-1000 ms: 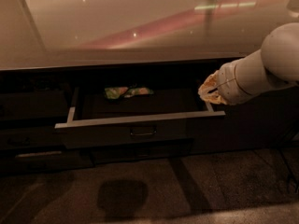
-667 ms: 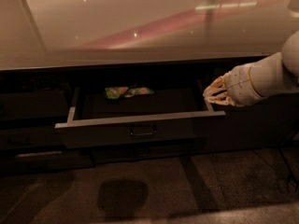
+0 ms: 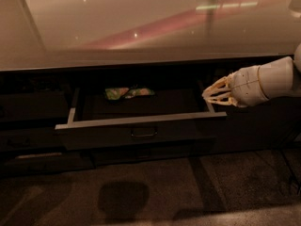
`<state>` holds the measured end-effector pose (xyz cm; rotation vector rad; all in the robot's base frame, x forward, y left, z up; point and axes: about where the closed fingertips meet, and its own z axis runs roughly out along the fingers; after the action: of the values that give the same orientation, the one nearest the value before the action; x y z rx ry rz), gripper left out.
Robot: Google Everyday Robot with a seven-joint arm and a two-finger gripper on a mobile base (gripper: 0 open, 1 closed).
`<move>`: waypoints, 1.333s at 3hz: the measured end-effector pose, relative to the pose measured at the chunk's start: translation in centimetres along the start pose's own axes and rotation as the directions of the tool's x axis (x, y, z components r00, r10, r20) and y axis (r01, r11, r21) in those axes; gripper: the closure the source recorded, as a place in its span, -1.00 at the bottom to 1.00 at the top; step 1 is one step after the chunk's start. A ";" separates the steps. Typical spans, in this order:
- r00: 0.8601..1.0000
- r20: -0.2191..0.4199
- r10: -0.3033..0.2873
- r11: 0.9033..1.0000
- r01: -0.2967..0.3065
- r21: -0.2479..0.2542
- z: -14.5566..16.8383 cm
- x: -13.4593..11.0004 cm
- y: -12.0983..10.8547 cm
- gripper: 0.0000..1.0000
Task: Open top drawer
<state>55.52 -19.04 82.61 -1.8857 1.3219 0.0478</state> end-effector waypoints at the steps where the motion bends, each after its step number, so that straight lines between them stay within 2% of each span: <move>1: 0.996 -0.044 0.078 0.997 -0.079 -0.016 1.5 3.5 -0.7 1.00; 2: 0.979 -0.093 0.181 0.982 -0.185 -0.041 3.7 8.1 -1.2 1.00; 3: 0.979 -0.094 0.181 0.982 -0.185 -0.041 3.7 8.1 -1.2 1.00; 4: 0.979 -0.159 0.127 0.987 -0.140 -0.078 6.0 6.6 -1.9 1.00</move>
Offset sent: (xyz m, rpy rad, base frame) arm 0.0928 -0.0621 -0.0850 -0.0363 0.2257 -0.2390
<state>62.40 -20.15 76.67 -1.9034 1.5742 0.0317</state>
